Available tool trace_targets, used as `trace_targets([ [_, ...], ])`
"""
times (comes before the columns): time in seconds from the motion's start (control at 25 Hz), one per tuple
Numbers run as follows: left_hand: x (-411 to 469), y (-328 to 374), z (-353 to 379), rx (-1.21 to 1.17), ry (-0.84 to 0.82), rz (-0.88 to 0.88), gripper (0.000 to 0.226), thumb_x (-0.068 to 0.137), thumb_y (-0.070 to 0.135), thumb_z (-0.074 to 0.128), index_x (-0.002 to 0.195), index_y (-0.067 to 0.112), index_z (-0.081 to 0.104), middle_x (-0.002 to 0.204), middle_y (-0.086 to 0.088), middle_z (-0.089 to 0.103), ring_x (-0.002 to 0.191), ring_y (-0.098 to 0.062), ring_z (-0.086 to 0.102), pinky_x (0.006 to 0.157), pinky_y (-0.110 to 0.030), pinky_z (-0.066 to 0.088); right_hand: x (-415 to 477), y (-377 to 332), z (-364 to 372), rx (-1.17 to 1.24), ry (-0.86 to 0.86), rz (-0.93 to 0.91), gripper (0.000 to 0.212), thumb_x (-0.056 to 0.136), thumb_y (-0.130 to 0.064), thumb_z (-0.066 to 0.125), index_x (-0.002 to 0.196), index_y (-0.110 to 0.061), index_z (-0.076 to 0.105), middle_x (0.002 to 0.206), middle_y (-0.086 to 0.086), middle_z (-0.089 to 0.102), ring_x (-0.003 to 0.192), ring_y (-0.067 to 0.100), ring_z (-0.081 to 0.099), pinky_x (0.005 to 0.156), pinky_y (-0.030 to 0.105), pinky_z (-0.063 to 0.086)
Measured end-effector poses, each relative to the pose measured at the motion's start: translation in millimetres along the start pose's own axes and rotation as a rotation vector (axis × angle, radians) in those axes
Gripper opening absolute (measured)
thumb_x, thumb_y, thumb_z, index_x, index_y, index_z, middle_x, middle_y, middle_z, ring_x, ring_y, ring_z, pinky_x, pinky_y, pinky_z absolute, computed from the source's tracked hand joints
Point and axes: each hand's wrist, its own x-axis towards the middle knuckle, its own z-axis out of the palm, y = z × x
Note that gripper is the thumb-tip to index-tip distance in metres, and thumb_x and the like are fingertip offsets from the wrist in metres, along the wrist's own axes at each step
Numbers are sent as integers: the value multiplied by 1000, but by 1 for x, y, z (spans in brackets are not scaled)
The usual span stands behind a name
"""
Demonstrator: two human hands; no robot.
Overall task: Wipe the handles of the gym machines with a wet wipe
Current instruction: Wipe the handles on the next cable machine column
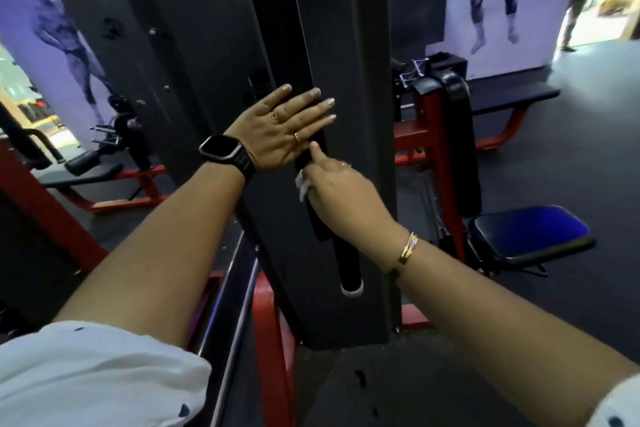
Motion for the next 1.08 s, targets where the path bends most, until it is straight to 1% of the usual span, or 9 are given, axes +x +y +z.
trace_targets([
  [0.08,-1,2,7,-7,44,-20,50,99,33,40,146,19,38,151,-1,37,140,-18,31,118,-39,10,-6,2,12,-88,18,-19,22,83,-9,67,103,-3,69,122,20,62,111,33,61,82,42,57],
  [0.16,-1,1,10,-58,103,-13,49,98,32,42,145,18,42,150,-2,39,139,-19,32,117,-39,12,-1,-2,15,-181,7,-27,24,79,-12,75,100,-2,71,110,17,68,106,30,65,80,38,58],
  [0.24,2,0,14,-115,189,9,46,97,31,44,141,17,47,147,-2,44,137,-20,37,116,-40,15,1,-11,10,-279,-9,-35,10,81,-12,68,87,-5,71,96,12,70,92,28,68,70,33,58],
  [0.4,-1,4,26,-218,303,6,45,96,29,42,138,16,51,143,0,48,135,-18,42,114,-38,23,-12,-40,-12,-199,172,247,28,83,-22,40,71,-7,62,72,8,62,58,29,60,46,33,44],
  [0.52,-4,7,27,-271,347,26,43,99,26,37,137,14,53,142,0,50,133,-18,45,110,-37,31,4,-54,-13,-183,269,371,13,85,-15,52,82,-8,62,82,10,65,68,29,63,57,34,49],
  [0.6,-5,5,27,-291,371,50,42,99,25,37,135,11,55,141,-2,52,132,-20,46,110,-38,32,11,-54,8,-364,148,317,17,85,-14,56,97,-9,67,105,11,67,98,29,65,82,35,52],
  [0.68,-4,3,31,-300,410,70,39,98,27,43,130,10,59,138,-3,55,131,-21,47,110,-39,32,-5,-46,20,-534,38,223,30,81,-11,63,111,-9,67,126,10,62,122,25,55,104,35,40],
  [0.8,-4,7,36,-289,446,58,36,95,27,51,125,12,64,133,-3,59,129,-22,50,110,-39,33,-32,-46,13,-609,86,100,34,77,-7,57,109,-8,69,126,12,62,122,24,56,108,34,34],
  [1.08,1,9,45,-329,560,63,31,88,26,58,114,13,70,122,-3,66,122,-24,57,107,-41,35,-1,-45,22,-652,130,88,44,88,-6,29,105,-2,69,107,12,68,104,24,66,97,31,47],
])
